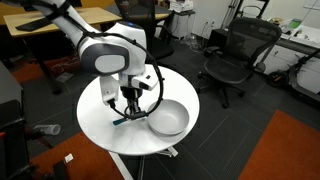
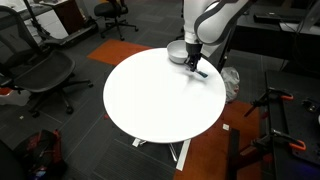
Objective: Put the marker on the table
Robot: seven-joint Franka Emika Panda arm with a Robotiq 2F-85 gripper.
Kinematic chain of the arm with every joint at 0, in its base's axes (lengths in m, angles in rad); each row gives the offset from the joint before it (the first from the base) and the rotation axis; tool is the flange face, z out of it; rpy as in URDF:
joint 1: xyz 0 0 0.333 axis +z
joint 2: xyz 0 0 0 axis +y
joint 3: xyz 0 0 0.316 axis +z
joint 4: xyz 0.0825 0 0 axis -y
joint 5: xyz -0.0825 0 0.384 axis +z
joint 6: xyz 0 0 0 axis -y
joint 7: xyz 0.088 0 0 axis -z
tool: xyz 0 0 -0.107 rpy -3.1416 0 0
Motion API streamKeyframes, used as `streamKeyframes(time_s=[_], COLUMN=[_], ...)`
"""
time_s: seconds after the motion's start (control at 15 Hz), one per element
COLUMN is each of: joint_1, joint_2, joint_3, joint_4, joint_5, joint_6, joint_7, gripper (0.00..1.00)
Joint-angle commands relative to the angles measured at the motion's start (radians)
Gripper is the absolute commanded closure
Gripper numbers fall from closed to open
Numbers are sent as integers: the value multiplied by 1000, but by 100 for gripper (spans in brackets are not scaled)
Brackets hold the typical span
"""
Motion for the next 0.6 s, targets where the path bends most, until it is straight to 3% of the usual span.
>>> streamKeyframes(time_s=[0.0,0.4,0.53], joint_1=[7,64,96], joint_2=[-12,-103,-153], joint_3=[-4,-38,-62], joint_4=[8,-77,-114], joint_5=[-6,-48,-86], joint_6=[-38,-10,-8], joint_7=[16,65,106], gripper=[49,4,0])
